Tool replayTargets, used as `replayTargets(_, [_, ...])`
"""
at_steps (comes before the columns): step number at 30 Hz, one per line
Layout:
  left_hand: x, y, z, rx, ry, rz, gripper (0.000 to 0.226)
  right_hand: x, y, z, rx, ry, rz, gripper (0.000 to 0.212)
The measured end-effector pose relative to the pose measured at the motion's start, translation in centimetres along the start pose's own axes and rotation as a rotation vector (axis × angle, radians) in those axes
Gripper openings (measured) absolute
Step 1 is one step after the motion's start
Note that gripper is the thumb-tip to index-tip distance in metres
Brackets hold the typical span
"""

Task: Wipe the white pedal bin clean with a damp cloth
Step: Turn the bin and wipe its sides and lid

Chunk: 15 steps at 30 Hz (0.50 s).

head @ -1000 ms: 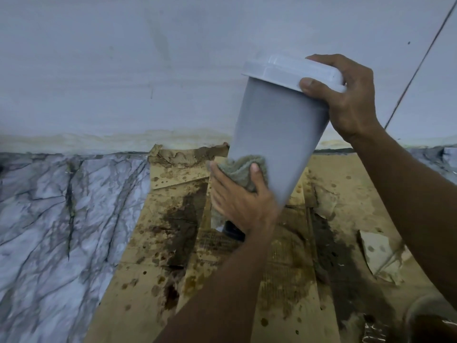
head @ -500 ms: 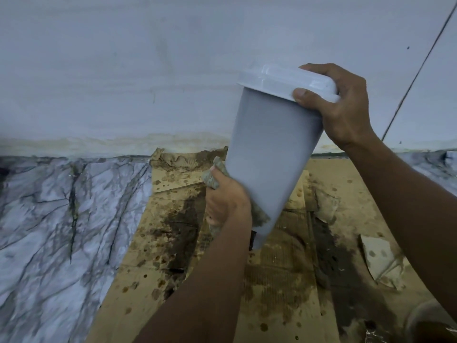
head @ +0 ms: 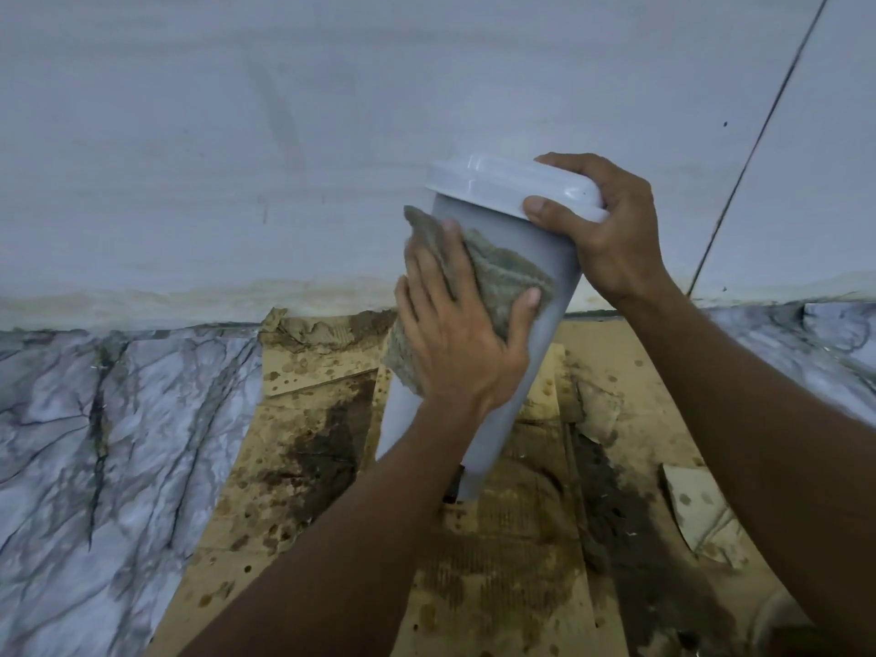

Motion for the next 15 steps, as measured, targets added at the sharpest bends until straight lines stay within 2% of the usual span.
replayTargets(4, [-3.2,-0.1,-2.3,0.146,-0.580,-0.120,0.094,-0.1,0.4,0.3,0.024,0.004,-0.004,0.050])
replayTargets(6, [-3.8,0.0,-3.7,0.143,-0.634,-0.119,0.093,-0.1,0.1,0.2,0.032,0.011,-0.005,0.052])
replayTargets(9, [-2.2,0.2,-3.9,0.085,-0.446,-0.103,0.092,0.0,-0.5,0.1,0.032,0.008,0.012,0.052])
replayTargets(15, [1.9,0.4,-1.7,-0.238,0.267,-0.030,0.085,-0.6,-0.2,0.1,0.007,0.021,0.016,0.049])
Point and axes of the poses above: each hand's wrist, its own x-axis towards the middle knuckle, its own y-axis out of the back of the hand, z = x × y, the point moved 3 cm from there along x, towards the middle knuckle, and after that the axes turned 7 degrees about z, right-handed, at the moved point
